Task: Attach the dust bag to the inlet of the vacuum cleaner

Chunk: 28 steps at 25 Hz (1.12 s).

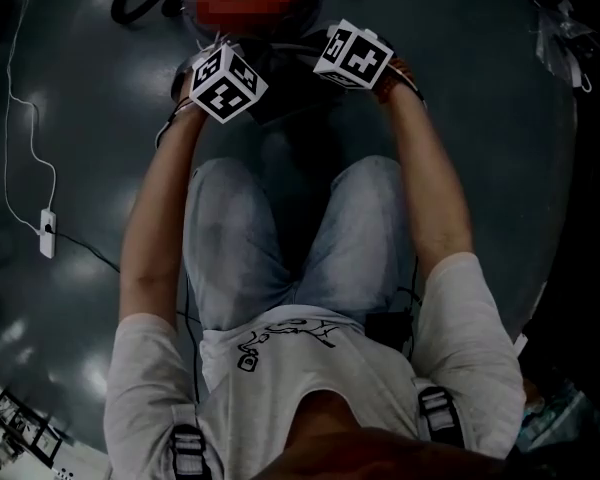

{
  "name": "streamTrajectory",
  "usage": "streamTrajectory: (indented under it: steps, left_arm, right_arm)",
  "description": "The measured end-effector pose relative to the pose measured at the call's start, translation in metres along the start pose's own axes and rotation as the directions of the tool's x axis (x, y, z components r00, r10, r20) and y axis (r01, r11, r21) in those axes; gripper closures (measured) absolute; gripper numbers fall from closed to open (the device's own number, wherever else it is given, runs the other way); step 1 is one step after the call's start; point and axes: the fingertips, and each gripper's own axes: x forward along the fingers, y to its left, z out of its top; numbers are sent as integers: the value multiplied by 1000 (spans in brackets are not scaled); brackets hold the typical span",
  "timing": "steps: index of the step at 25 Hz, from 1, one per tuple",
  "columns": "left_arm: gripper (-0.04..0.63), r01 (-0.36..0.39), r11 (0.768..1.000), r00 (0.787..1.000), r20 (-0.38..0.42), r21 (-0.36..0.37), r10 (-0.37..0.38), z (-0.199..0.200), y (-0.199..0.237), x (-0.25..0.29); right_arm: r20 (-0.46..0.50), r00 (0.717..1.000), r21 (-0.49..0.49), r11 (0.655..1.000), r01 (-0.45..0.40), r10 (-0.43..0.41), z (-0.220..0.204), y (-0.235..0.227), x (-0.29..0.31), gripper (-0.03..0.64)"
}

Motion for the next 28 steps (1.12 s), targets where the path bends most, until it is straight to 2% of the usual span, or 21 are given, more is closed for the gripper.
streamTrajectory:
  steps: [5,7,9,11,13,15,17,20,22,25,28]
  left_arm:
    - [583,2,987,998,-65,158,8,21,-3,13]
    - [584,-10,992,999,-44,127,16,17,-2,12]
    - [584,-16,998,1000,-15,58,17,9,0,10]
    - [583,-11,1000,1000,0,22,11,7,2,9]
    - [584,-3,998,1000,-20,59,4,13,3,11]
    - [583,8,991,998,-56,134,-1,21,3,15]
    - [583,5,987,998,-66,159,5,23,3,16]
    - [583,1,998,1000,-31,57,1,14,5,12]
    - [583,11,1000,1000,-2,-16,-11,12,5,10]
    - [559,-5,997,999,45,-83,9,13,7,4]
    - [545,-62,980,990,112,-186,84,15,12,-16]
  right_arm:
    - [104,994,149,988,-26,11,-16,-9,-8,545]
    - [71,997,111,994,-13,6,-14,-10,-7,546]
    - [32,999,52,999,-8,6,-8,-9,-3,545]
    - [32,999,44,999,-11,10,-6,-10,-2,545]
    - [78,997,102,994,-23,15,-10,-12,-5,545]
    - [122,992,161,986,-34,14,-15,-15,-7,545]
    - [114,994,157,987,-24,6,-16,-17,-8,545]
    - [43,999,54,999,1,-3,-9,-15,-6,545]
    - [31,999,23,1000,11,-12,-8,-14,-5,545]
    - [58,996,50,997,58,-61,-9,-15,-10,538]
    - [124,982,100,986,132,-144,-5,-18,-30,522]
